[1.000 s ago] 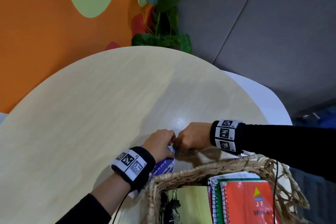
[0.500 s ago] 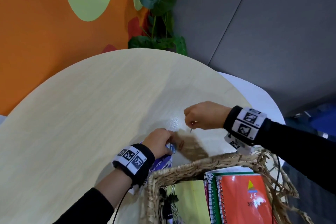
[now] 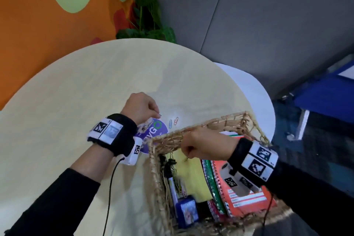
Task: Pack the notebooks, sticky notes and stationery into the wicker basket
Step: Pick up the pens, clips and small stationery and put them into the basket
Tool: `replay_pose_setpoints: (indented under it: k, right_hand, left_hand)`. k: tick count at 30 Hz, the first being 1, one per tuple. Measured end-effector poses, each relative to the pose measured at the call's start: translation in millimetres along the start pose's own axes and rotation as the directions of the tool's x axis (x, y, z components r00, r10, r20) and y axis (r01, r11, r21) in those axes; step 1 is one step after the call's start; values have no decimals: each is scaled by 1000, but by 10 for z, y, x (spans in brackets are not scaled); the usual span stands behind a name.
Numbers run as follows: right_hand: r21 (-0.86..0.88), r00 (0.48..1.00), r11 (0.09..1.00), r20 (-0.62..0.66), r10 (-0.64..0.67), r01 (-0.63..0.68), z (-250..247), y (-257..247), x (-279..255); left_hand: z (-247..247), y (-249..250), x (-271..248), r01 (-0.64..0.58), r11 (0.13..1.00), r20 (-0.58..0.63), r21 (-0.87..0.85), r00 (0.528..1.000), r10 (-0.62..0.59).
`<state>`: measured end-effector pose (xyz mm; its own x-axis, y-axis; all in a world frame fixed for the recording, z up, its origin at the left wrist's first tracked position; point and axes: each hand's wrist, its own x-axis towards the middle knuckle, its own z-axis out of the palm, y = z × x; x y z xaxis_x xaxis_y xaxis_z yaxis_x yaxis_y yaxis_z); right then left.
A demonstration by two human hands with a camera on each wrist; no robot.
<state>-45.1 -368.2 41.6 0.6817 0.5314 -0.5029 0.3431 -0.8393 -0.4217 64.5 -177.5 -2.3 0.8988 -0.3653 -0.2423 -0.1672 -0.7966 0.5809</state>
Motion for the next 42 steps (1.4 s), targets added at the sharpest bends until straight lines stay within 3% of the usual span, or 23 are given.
replay_pose_setpoints:
  k: [5, 11, 13, 17, 23, 28, 33, 37, 39, 42]
  right_hand:
    - [-103, 981, 994, 189, 51, -32, 561, -263, 51]
    - [-146, 962, 975, 191, 195, -169, 865, -348, 127]
    - [-120, 961, 970, 151, 230, -214, 852, -341, 57]
    - [-29, 956, 959, -91, 278, -282, 667, -229, -263]
    - [91, 910, 952, -280, 305, -291, 676, -222, -780]
    - [144, 897, 945, -301, 325, -294, 818, -249, -989]
    - [181, 903, 944, -288, 318, -274, 904, -234, -1057]
    - [184, 914, 951, -279, 294, -249, 762, -175, -1036]
    - [172, 910, 955, -300, 285, -242, 568, -107, -1006]
    - [152, 885, 963, -383, 265, -222, 138, 32, -880]
  left_hand:
    - [-128, 210, -563, -64, 992, -36, -108, 998, 60]
    - [82, 220, -1185, -97, 995, 80, 7, 992, 96]
    - [187, 235, -1293, -100, 995, 153, 26, 984, 95]
    - [429, 439, -1388, -201, 977, 337, 72, 927, 165]
    - [722, 821, -1258, -326, 907, 480, 266, 861, 169]
    - [881, 868, -1240, -368, 812, 533, 453, 842, 83]
    - [870, 911, -1247, -329, 820, 570, 468, 822, 5]
    - [698, 850, -1148, -299, 902, 502, 312, 857, 111]
    - [541, 773, -1070, -268, 941, 397, 207, 902, 170]
    - [241, 592, -893, -187, 976, 204, 114, 966, 161]
